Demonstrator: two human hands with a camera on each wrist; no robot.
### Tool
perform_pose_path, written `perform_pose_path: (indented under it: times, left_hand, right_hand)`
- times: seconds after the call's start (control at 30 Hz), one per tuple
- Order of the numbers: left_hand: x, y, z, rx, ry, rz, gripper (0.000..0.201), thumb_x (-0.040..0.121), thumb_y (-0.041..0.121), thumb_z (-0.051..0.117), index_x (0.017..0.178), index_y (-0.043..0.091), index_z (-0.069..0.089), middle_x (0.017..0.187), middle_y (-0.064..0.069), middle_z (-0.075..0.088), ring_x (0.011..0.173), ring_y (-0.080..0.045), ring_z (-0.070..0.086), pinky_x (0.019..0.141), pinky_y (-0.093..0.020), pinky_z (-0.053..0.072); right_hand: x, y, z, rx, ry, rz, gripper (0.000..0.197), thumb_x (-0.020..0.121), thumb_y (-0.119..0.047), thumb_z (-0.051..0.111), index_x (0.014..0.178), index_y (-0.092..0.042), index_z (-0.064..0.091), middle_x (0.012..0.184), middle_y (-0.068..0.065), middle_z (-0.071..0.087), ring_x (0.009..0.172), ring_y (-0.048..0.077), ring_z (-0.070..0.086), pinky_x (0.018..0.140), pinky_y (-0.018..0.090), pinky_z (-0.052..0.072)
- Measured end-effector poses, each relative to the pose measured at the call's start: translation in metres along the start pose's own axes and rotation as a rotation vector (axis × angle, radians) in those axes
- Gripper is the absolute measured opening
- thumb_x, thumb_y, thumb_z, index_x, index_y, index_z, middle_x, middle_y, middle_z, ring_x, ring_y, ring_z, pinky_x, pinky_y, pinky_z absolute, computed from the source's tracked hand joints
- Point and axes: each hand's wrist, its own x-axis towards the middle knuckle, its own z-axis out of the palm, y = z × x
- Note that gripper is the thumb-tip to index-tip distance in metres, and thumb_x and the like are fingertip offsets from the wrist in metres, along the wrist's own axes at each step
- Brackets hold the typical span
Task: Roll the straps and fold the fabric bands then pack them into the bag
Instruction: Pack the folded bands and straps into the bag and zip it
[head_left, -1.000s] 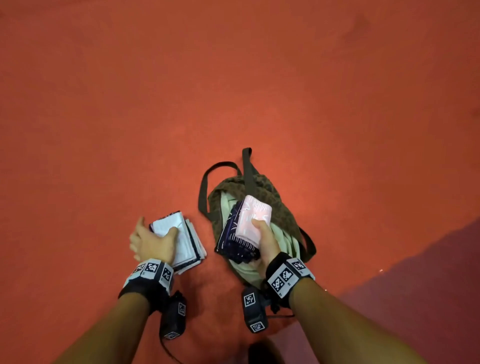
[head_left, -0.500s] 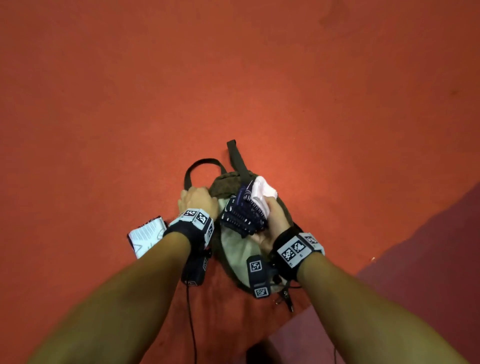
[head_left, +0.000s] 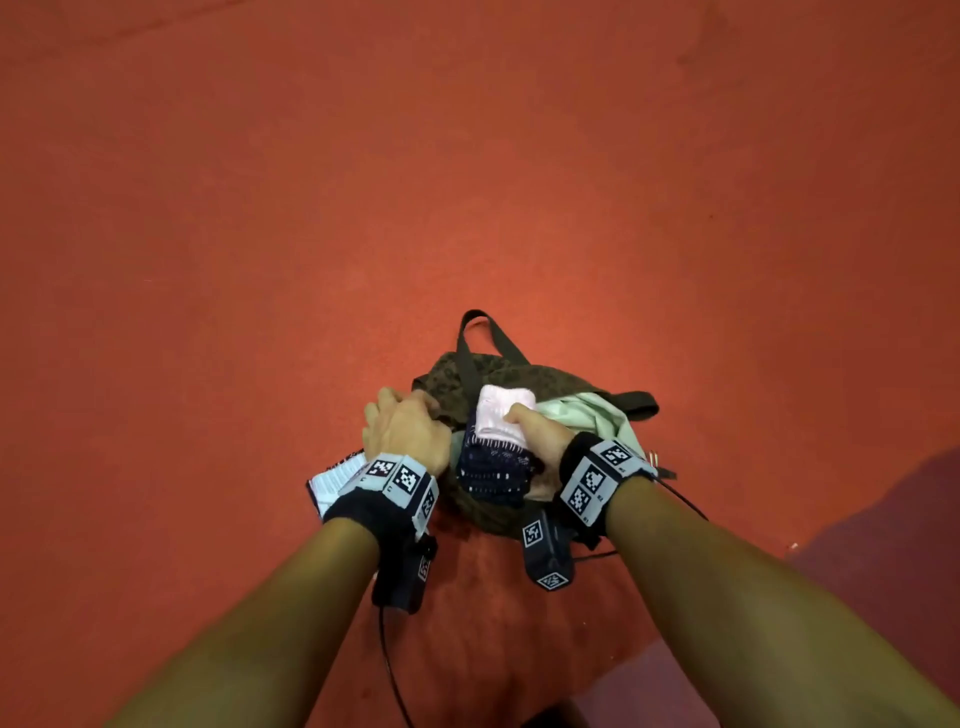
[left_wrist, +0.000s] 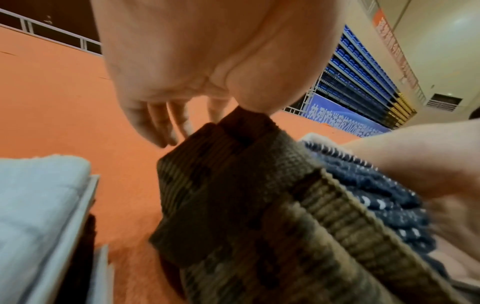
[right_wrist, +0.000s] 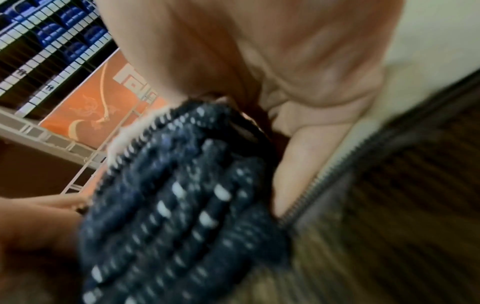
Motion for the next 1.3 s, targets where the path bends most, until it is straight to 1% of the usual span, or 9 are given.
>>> perform_pose_path:
  times: [0.17,0.27,0.33,0.47,0.6,0.73,0.9,1.1,1.3]
  left_hand:
    - [0.006,-0.007,0.008,-0.118,0.086,-0.075,0.024,0.098,0.028,0.053,0.12,0.018,0.061,0.118,-0.01,0.067,0.11,-0.033,0.061,0.088,-0.037,0.044]
    - [0.009,-0.005,0.006,-0.345,0.129,-0.248,0.027,0.099,0.026,0.055,0.118,0.007,0.057,0.114,-0.016,0.066,0.101,-0.035,0.061,0.075,-0.031,0.038]
    - [0.013,-0.003,0.003,-0.43,0.157,-0.311,0.025,0.099,0.026,0.056,0.114,0.007,0.056,0.108,-0.015,0.067,0.083,-0.029,0.057,0.07,-0.031,0.037]
    - [0.011,0.01,0.003,-0.41,0.189,-0.117,0.013,0.1,0.026,0.051,0.101,0.019,0.062,0.084,0.005,0.061,0.071,-0.017,0.053,0.058,-0.026,0.034]
    - [0.0,0.009,0.002,-0.349,0.247,0.059,0.004,0.097,0.022,0.048,0.098,0.025,0.048,0.087,0.004,0.061,0.075,-0.02,0.054,0.065,-0.031,0.037]
    - [0.009,-0.003,-0.007,-0.13,0.167,-0.011,0.034,0.089,0.015,0.06,0.119,0.02,0.046,0.112,-0.006,0.058,0.099,-0.03,0.059,0.079,-0.04,0.045]
    - [0.017,-0.015,-0.004,-0.18,-0.031,-0.073,0.014,0.085,0.012,0.058,0.096,0.016,0.053,0.098,-0.01,0.067,0.089,-0.031,0.061,0.071,-0.032,0.041]
    - [0.01,-0.016,-0.015,-0.254,0.126,-0.07,0.01,0.096,0.019,0.046,0.088,0.015,0.051,0.078,-0.004,0.057,0.074,-0.028,0.05,0.068,-0.033,0.035]
    - [0.016,-0.01,-0.008,0.094,-0.081,-0.019,0.041,0.088,0.052,0.06,0.101,0.013,0.065,0.103,-0.011,0.07,0.092,-0.032,0.064,0.077,-0.034,0.048]
  right_hand:
    - [-0.043,-0.017,0.008,-0.1,-0.06,0.101,0.035,0.088,-0.043,0.053,0.089,-0.008,0.058,0.073,0.011,0.062,0.066,0.027,0.062,0.078,0.041,0.058]
    - [-0.04,-0.011,0.003,-0.158,-0.114,0.156,0.032,0.085,-0.044,0.051,0.091,-0.012,0.055,0.067,0.006,0.057,0.06,0.021,0.059,0.086,0.043,0.057]
    - [-0.04,-0.009,0.002,-0.207,-0.153,0.17,0.03,0.083,-0.043,0.051,0.091,-0.015,0.055,0.071,0.004,0.056,0.064,0.02,0.059,0.078,0.038,0.058]
    - [-0.045,-0.02,0.011,-0.246,-0.101,0.068,0.027,0.088,-0.038,0.055,0.093,-0.011,0.058,0.066,0.006,0.058,0.056,0.021,0.058,0.052,0.028,0.054]
    - [-0.03,-0.035,0.029,-0.022,0.028,-0.245,0.026,0.089,-0.018,0.057,0.112,-0.01,0.066,0.085,0.008,0.07,0.068,0.021,0.064,0.054,0.024,0.051]
    - [-0.021,-0.031,0.04,0.118,0.197,-0.36,0.011,0.083,-0.029,0.059,0.084,-0.02,0.065,0.084,0.003,0.071,0.079,0.024,0.067,0.073,0.034,0.055]
    - [-0.002,-0.026,0.052,0.09,0.275,-0.403,0.051,0.062,-0.052,0.055,0.104,-0.023,0.066,0.098,0.002,0.072,0.092,0.025,0.067,0.091,0.048,0.054]
    - [-0.004,-0.038,0.048,0.118,0.439,-0.284,0.062,0.094,-0.036,0.052,0.146,-0.005,0.037,0.132,0.018,0.057,0.112,0.037,0.057,0.095,0.041,0.044]
    - [-0.003,-0.043,0.054,0.204,0.392,-0.26,0.057,0.091,-0.036,0.053,0.139,-0.008,0.042,0.118,0.016,0.063,0.1,0.036,0.063,0.086,0.043,0.051]
